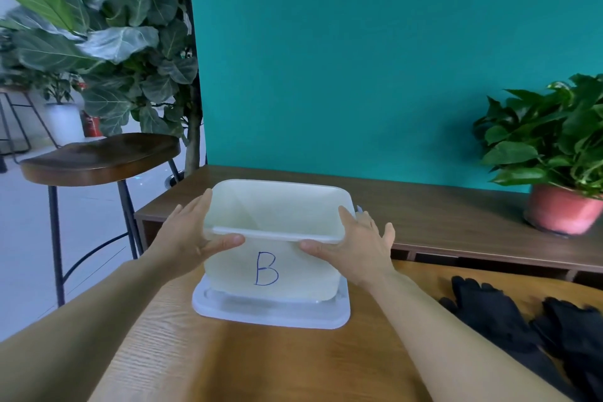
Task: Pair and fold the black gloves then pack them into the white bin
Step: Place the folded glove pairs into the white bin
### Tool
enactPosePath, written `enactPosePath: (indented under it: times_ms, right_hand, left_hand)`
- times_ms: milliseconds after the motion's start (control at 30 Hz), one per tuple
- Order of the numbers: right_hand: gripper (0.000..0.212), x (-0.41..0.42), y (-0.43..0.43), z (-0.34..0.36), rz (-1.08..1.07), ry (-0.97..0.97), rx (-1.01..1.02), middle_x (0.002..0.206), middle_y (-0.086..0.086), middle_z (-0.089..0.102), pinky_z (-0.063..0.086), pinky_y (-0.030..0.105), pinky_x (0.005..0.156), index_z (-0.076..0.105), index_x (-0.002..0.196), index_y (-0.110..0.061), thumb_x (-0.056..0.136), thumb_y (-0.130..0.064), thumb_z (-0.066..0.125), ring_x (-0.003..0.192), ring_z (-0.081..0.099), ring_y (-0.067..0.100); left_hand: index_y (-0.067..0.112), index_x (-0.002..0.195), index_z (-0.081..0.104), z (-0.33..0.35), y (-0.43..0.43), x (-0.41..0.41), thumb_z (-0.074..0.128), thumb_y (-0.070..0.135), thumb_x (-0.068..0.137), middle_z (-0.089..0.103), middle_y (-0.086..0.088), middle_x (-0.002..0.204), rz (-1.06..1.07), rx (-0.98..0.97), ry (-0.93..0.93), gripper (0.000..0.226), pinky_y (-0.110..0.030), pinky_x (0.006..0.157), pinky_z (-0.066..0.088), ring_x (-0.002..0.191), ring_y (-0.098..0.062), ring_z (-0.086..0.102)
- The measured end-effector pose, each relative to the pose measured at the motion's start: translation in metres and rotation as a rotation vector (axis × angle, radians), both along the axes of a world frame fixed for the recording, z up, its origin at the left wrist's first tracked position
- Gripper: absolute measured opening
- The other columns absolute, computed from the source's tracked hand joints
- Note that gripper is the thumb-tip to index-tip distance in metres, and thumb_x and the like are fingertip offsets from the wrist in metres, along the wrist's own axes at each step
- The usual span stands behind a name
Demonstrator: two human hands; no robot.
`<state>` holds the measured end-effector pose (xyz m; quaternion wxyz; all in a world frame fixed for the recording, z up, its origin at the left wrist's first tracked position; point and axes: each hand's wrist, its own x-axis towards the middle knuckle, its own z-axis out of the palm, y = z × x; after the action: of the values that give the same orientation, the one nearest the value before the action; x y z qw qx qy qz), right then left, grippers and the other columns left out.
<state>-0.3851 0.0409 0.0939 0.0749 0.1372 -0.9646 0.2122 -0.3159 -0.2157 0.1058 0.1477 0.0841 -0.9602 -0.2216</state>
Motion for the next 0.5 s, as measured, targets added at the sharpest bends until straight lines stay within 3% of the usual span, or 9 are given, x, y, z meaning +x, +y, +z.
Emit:
enactPosePath:
  times_ms: [333, 500]
  right_hand:
    - [0.117, 0.036, 0.022, 0.019, 0.03, 0.055, -0.13, 0.158, 0.005, 0.028, -0.006, 0.052, 0.116, 0.017, 0.156, -0.023, 0.065, -0.087, 0.052, 0.151, 0.005, 0.016]
    - [0.125, 0.089, 0.048, 0.026, 0.04, 0.054, -0.142, 0.157, 0.006, 0.03, -0.003, 0.053, 0.117, 0.02, 0.155, -0.023, 0.054, -0.094, 0.042, 0.15, 0.01, 0.017]
  left_hand:
    - [0.013, 0.157, 0.01, 0.018, 0.022, 0.044, 0.057, 0.069, 0.071, 0.018, -0.003, 0.163, 0.012, 0.022, 0.095, 0.113, -0.046, 0.12, 0.012, 0.15, -0.024, 0.014]
    - [0.013, 0.155, 0.021, 0.024, 0.044, 0.096, 0.054, 0.075, 0.066, 0.033, -0.004, 0.157, 0.0, 0.021, 0.141, 0.113, -0.051, 0.118, 0.022, 0.142, -0.027, 0.027]
